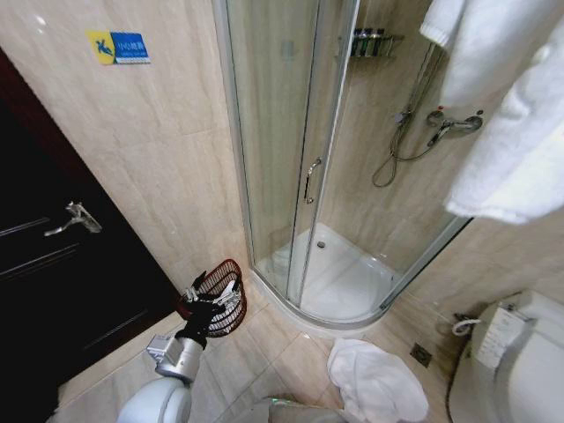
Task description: Discard the used towel into the hamper.
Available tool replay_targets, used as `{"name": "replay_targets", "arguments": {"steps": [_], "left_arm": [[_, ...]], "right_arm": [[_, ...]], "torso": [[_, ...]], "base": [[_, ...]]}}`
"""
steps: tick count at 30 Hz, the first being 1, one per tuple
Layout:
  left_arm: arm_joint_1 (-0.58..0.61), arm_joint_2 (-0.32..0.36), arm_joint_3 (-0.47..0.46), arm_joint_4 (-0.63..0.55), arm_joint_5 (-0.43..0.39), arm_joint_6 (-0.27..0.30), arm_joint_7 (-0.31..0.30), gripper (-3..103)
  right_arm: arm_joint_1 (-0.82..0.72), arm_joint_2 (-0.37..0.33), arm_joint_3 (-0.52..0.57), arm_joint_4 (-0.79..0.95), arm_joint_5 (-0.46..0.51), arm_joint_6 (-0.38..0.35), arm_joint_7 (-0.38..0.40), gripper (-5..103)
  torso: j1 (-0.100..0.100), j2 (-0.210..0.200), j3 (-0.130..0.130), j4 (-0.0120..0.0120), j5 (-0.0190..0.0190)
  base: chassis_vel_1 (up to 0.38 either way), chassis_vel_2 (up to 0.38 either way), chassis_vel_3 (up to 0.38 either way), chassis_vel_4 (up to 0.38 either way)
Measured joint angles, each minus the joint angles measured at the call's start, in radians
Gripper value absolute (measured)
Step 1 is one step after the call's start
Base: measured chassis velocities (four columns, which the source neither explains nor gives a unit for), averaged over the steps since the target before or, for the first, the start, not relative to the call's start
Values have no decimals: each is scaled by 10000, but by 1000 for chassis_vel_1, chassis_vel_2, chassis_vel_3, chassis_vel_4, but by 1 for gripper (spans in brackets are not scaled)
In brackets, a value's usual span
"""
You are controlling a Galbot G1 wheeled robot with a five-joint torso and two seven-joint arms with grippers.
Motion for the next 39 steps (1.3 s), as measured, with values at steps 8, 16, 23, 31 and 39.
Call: {"name": "replay_targets", "arguments": {"steps": [8, 16, 23, 31, 39], "left_arm": [[0, 0, 0, 0, 0, 0, 0, 100], [0, -2, 0, 0, 0, 0, 0, 100], [0, -1, 0, 0, 0, 0, 0, 100], [0, -1, 0, 0, -1, 0, 0, 100], [0, 0, 0, 0, 0, 0, 0, 100]], "right_arm": [[-767, 2851, -20, 1609, -1903, 417, -838, 12], [-2454, 4066, 643, 2941, -2719, 993, -688, 12], [-4273, 5628, 1535, 3813, -3120, 1284, -946, 12], [-4244, 6908, 1290, 3829, -3325, 1817, -1782, 12], [-4611, 8687, 702, 3720, -4265, 2380, -2742, 12]], "torso": [[0, 0, 0, -2, 10], [0, 0, -1, 0, -3], [0, 0, -1, -4, 10], [1, 0, -1, 0, 2], [0, 0, -1, -3, 6]], "base": [[0, 0, 0, 0], [0, 0, 0, 0], [0, 0, 0, 0], [0, 0, 0, 0], [0, 0, 0, 0]]}}
